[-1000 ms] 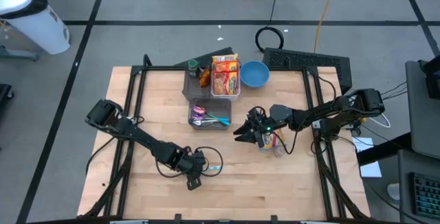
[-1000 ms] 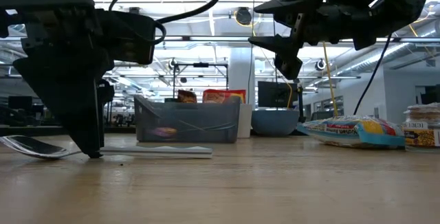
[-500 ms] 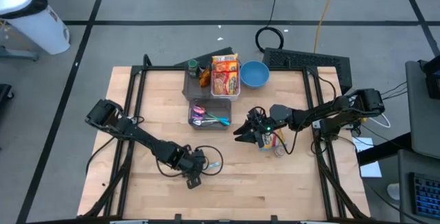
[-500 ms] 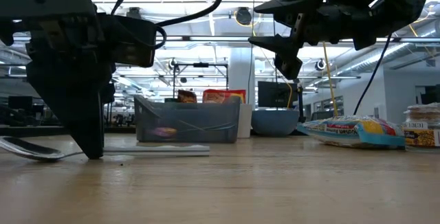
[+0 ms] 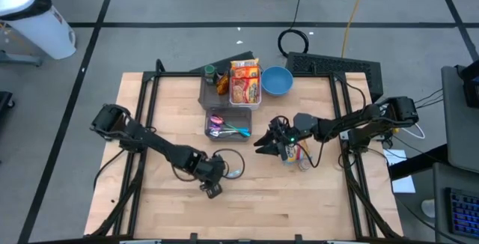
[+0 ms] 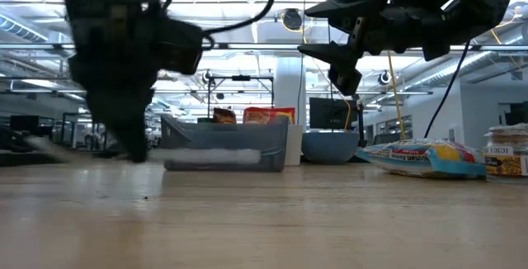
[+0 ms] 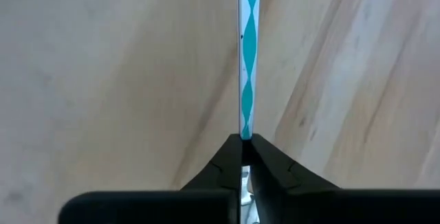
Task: Pick & Place Food Item
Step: Put the blue patterned spoon into the bottom black bin
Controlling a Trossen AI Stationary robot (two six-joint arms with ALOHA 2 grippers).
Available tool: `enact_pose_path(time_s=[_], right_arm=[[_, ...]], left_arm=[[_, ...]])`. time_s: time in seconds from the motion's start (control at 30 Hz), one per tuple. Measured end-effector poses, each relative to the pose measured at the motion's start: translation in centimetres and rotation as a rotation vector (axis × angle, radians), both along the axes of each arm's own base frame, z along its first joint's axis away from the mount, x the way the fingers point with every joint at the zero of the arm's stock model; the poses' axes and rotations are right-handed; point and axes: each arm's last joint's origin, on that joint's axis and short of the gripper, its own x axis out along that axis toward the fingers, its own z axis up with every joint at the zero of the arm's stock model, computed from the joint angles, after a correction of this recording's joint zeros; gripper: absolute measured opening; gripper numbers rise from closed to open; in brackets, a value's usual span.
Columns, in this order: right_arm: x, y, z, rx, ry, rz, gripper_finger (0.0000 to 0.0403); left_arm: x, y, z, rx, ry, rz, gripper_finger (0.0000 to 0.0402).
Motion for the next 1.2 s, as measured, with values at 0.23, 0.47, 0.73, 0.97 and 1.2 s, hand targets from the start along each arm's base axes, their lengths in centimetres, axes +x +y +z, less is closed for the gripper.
enact_pose_path(time_s=[0.23, 0.47, 0.73, 0.97, 1.2], right_arm=[[-0.1, -0.4, 0.0, -0.028, -0.015, 0.056, 0.0206], [-0.6, 0.0, 1.2, -0.167, -0.115, 0.100, 0.0205], [-1.4, 1.4, 4.8, -0.524, -0.133, 0.085, 0.0205], [-0.3, 2.2, 8.3, -0.874, -0.123, 0.081, 0.0205], [-0.1, 2.2, 8.5, -1.011, -0.146, 0.111, 0.0205]], left_arm=[[0.0, 1.7, 2.6, -0.005, -0.080, 0.026, 0.0012], [-0.4, 3.0, 5.6, -0.029, -0.184, 0.057, 0.0009], [-0.4, 5.1, 8.4, -0.197, -0.281, 0.057, 0.0008], [1.0, 7.3, 10.2, -0.304, -0.371, 0.039, 0.0009], [2.3, 10.0, 13.5, -0.348, -0.509, 0.025, 0.0013]])
